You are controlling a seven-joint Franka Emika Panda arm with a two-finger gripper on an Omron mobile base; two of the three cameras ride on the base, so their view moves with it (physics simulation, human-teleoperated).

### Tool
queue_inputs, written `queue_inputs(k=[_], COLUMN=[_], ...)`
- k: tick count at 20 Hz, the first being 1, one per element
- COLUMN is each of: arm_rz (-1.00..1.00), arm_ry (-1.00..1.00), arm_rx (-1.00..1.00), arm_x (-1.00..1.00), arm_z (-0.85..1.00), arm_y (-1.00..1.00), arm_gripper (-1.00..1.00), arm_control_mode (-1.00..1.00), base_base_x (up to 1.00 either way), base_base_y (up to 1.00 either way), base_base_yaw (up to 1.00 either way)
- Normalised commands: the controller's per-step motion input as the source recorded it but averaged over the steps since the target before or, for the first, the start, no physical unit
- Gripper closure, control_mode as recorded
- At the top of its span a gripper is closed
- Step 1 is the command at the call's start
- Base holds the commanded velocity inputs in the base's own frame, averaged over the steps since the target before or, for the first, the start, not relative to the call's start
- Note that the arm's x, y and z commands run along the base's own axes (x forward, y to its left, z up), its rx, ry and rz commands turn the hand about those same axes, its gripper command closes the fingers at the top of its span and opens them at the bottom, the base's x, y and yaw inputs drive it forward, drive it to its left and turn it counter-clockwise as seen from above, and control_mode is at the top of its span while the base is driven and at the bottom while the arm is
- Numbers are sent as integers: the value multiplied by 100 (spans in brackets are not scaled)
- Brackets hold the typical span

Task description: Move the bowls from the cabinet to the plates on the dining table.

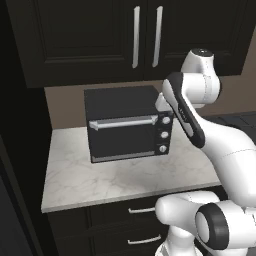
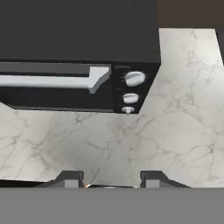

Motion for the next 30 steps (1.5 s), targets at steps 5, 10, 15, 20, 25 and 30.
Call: queue_inputs(k=[5, 10, 15, 20, 25, 30], arm_rz=[0, 3, 4, 4, 1, 0], arm_ry=[-1, -6, -11, -16, -21, -21], arm_rx=[0, 0, 0, 0, -2, -4], arm_x=[1, -2, -1, 0, 0, 0], arm_z=[2, 13, 20, 26, 34, 35], arm_y=[3, 7, 11, 9, 10, 9], arm_gripper=[-100, -100, -100, -100, -100, -100], arm_control_mode=[-100, -100, -100, -100, -100, -100], base_base_x=[0, 0, 0, 0, 0, 0], base_base_y=[0, 0, 0, 0, 0, 0], base_base_yaw=[0, 0, 0, 0, 0, 0])
